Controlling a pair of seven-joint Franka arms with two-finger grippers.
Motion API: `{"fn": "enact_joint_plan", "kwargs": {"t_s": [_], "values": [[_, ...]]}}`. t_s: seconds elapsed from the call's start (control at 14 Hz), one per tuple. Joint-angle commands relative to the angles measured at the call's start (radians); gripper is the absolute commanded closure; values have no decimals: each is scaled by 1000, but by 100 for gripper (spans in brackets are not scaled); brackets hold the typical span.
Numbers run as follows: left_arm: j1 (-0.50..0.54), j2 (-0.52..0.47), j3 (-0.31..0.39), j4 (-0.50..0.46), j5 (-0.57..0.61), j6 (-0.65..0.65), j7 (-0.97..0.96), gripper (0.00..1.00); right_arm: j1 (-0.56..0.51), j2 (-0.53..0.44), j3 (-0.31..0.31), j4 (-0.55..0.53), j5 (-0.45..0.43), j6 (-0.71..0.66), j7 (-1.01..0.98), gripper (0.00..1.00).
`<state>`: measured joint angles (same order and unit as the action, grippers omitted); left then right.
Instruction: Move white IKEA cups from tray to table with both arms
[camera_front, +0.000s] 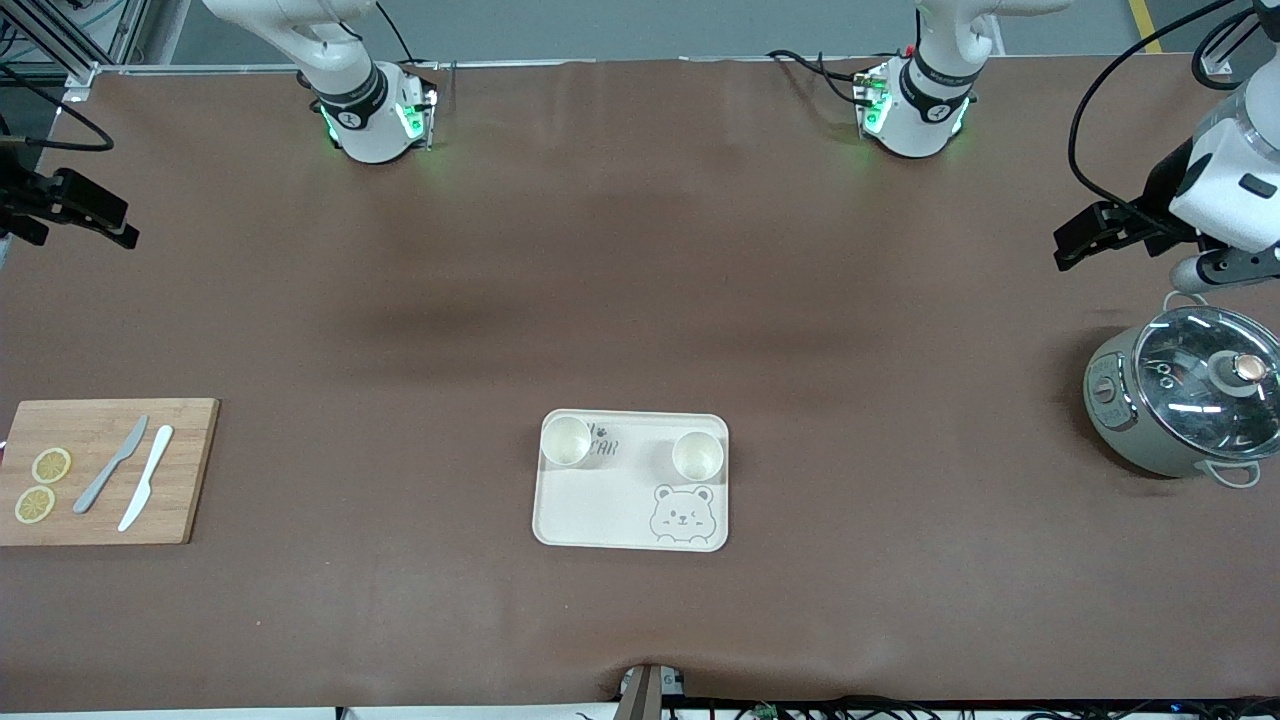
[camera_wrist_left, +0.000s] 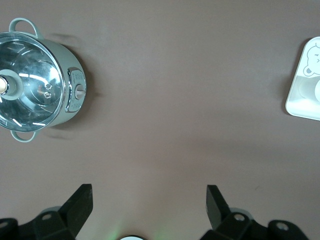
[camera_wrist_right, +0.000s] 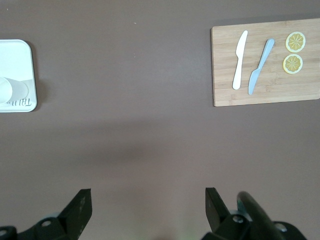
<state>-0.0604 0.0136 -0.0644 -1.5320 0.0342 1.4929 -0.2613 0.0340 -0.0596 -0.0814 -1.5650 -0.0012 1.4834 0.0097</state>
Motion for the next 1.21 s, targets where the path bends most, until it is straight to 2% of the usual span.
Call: {"fn": "enact_joint_plan", "kwargs": {"t_s": [0.0, 0.86, 1.14], "values": [[5, 3, -3, 16, 13, -3, 23, 0, -26, 10, 11, 22, 21, -12, 1, 0], [-7, 25, -6, 23, 1, -10, 8, 0, -28, 10, 11, 22, 21, -12, 1, 0], [-25, 54, -15, 21, -3, 24, 2, 0, -28, 10, 11, 22, 21, -12, 1, 0]]}}
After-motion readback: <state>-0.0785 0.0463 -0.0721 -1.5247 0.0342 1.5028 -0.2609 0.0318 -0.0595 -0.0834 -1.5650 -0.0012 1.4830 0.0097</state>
